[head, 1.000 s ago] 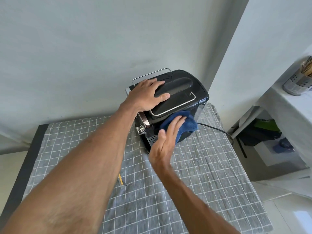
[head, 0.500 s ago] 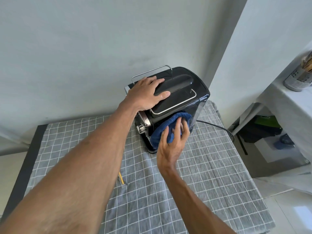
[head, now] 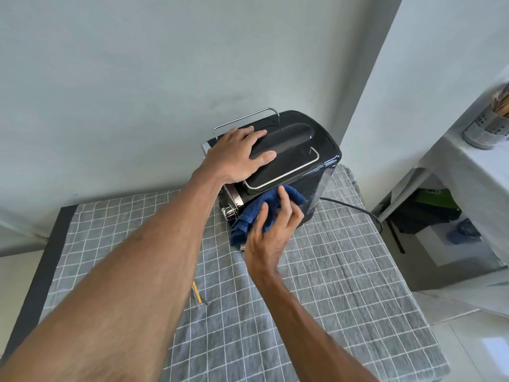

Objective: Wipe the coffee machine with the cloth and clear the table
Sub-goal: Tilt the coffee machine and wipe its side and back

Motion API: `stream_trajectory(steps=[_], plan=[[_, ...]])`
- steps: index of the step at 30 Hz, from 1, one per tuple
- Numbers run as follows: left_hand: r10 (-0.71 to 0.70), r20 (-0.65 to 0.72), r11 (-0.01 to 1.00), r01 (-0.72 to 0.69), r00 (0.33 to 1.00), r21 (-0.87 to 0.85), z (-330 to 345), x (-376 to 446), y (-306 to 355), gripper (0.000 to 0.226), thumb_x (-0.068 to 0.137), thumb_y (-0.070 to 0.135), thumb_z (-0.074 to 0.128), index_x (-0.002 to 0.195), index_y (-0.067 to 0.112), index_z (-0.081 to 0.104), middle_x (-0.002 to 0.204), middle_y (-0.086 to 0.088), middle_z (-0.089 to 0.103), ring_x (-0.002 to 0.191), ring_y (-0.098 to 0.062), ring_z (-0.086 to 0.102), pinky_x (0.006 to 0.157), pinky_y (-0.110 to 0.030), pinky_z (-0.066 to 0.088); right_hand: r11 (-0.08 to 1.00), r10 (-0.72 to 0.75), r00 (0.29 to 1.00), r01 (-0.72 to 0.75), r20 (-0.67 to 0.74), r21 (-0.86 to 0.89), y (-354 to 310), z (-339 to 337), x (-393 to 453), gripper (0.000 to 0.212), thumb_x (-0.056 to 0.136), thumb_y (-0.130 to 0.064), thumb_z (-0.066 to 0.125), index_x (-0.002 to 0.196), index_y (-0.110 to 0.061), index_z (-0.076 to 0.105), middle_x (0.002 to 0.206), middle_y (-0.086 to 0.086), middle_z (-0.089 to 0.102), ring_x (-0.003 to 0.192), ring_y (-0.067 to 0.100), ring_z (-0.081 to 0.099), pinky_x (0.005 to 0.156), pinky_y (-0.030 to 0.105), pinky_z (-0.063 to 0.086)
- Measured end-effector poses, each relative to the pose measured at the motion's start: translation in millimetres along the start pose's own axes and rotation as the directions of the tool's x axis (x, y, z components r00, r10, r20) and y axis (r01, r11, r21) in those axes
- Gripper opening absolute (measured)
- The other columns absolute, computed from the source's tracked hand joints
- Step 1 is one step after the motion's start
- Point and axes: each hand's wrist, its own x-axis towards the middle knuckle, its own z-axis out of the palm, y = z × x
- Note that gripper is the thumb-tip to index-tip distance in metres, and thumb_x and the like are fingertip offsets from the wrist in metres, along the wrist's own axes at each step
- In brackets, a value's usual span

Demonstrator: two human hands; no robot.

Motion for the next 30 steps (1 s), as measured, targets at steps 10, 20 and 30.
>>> stream_trajectory(steps=[10,20,30], plan=[[-0.011,-0.008,1.000,0.011,1.000,-0.002,0.6,-0.4,1.2,0.074,0.094,0.080,0.033,0.159,0.046,0.024,0.170,0.012,0.018,0.157,-0.017,0.010,0.122,-0.051,0.022,0.977,0.215,0.964,-0.212,-0.154,0.036,9.9,-6.2,37.0,0.055,0.096,-0.056,0.058,0.124,-0.010,0.048,0.119,0.013,0.045,0.107,0.024,0.052,0.092,0.042,0.054],[-0.006,-0.006,1.000,0.006,1.000,0.011,0.4,-0.9,2.2,0.074,0.095,0.079,0.032,0.159,0.045,0.023,0.170,0.011,0.017,0.158,-0.018,0.009,0.124,-0.050,0.020,0.961,0.277,0.957,-0.274,-0.086,0.044,36.2,-21.9,37.4,0.026,0.104,-0.023,0.056,0.128,-0.012,0.054,0.124,0.007,0.047,0.106,0.021,0.055,0.092,0.045,0.056],[-0.004,-0.009,1.000,0.004,1.000,0.018,0.7,0.3,2.5,0.074,0.094,0.080,0.030,0.160,0.045,0.023,0.170,0.010,0.018,0.158,-0.018,0.010,0.123,-0.053,0.023,0.982,-0.175,0.973,0.184,0.151,-0.044,9.2,-25.5,4.4,0.019,0.093,-0.007,0.073,0.105,0.000,0.061,0.113,0.010,0.053,0.105,0.000,0.051,0.090,0.019,0.050]])
